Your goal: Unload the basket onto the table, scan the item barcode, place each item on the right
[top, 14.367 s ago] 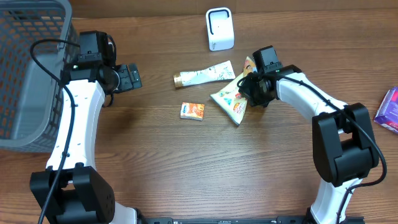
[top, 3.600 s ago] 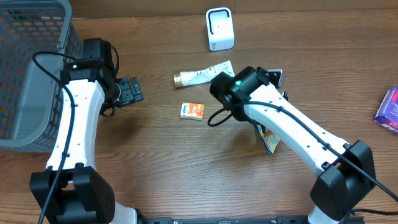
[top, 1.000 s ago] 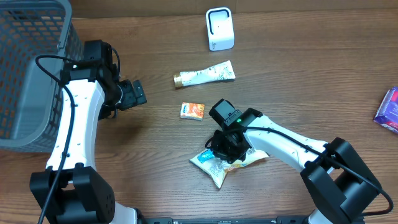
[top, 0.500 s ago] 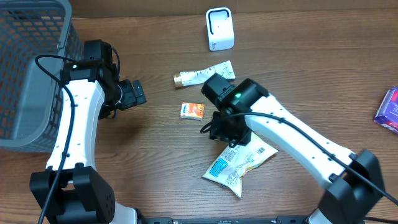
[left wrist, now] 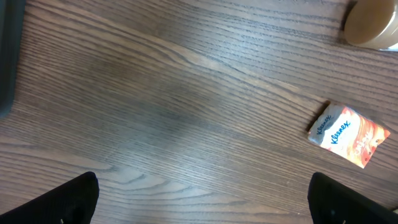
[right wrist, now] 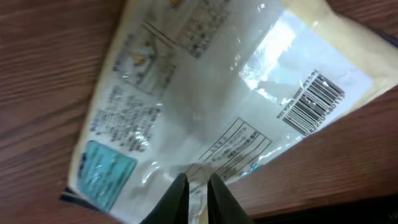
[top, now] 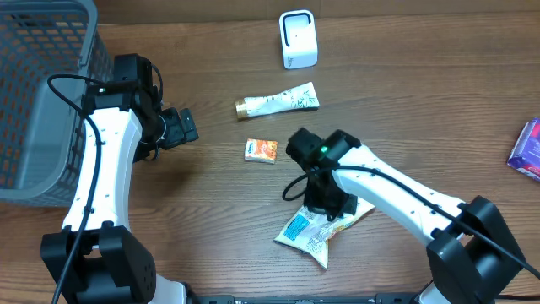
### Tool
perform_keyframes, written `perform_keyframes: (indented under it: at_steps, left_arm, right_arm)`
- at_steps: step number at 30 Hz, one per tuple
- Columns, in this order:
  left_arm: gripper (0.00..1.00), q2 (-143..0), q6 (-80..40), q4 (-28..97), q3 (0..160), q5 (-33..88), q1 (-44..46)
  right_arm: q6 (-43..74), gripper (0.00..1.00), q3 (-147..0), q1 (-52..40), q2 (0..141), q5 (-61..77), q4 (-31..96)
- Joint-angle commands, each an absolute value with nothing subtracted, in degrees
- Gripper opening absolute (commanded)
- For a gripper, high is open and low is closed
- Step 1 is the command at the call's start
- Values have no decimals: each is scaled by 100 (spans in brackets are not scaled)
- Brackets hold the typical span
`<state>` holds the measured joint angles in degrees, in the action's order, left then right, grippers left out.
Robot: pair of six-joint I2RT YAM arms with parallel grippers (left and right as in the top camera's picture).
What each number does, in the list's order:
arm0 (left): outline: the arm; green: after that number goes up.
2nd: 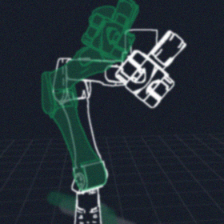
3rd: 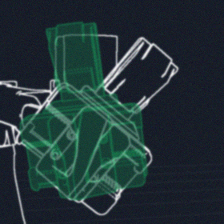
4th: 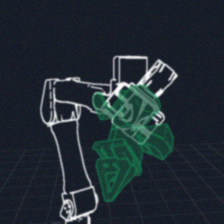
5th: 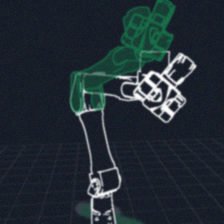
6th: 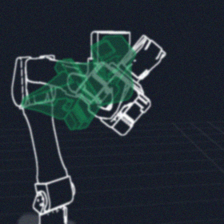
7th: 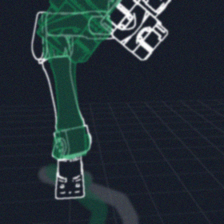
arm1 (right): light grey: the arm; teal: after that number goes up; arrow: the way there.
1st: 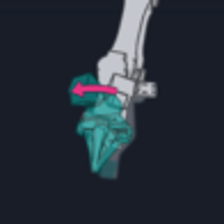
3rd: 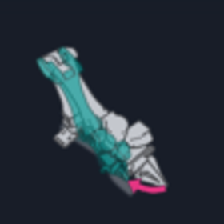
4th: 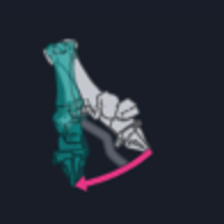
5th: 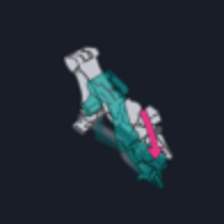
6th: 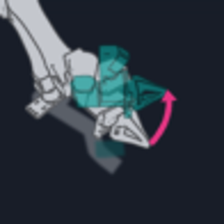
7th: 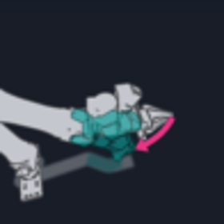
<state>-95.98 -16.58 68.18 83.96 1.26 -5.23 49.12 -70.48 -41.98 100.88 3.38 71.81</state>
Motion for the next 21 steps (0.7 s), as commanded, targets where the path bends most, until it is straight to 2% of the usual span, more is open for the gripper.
perform_keyframes:
  at_steps: [1,9,12,16,17,19,21]
  left_arm:
    - [100,-9461,-1737,6855,8490,89,-519]
    - [100,-9461,-1737,7000,8490,89,-519]
    - [100,-9461,-1737,7052,8490,89,-519]
    - [100,-9461,-1739,7067,8490,89,-519]
    - [100,-9461,-1739,7065,8490,89,-519]
    - [100,-9461,-1739,7070,8490,89,-519]
    - [100,-9461,-1737,7074,8490,89,-519]
  right_arm:
    - [4969,14,-6702,-4158,10084,397,6960]
    - [4897,24,-5747,-4158,10106,622,6064]
    - [4775,23,-5343,-4158,10182,1087,5660]
    - [4659,18,-5315,-4158,10202,1011,5610]
    - [4521,22,-5363,-4158,10202,1011,5601]
    - [4265,43,-5623,-4158,10202,989,5704]
    - [4045,56,-5916,-4158,10202,996,5857]
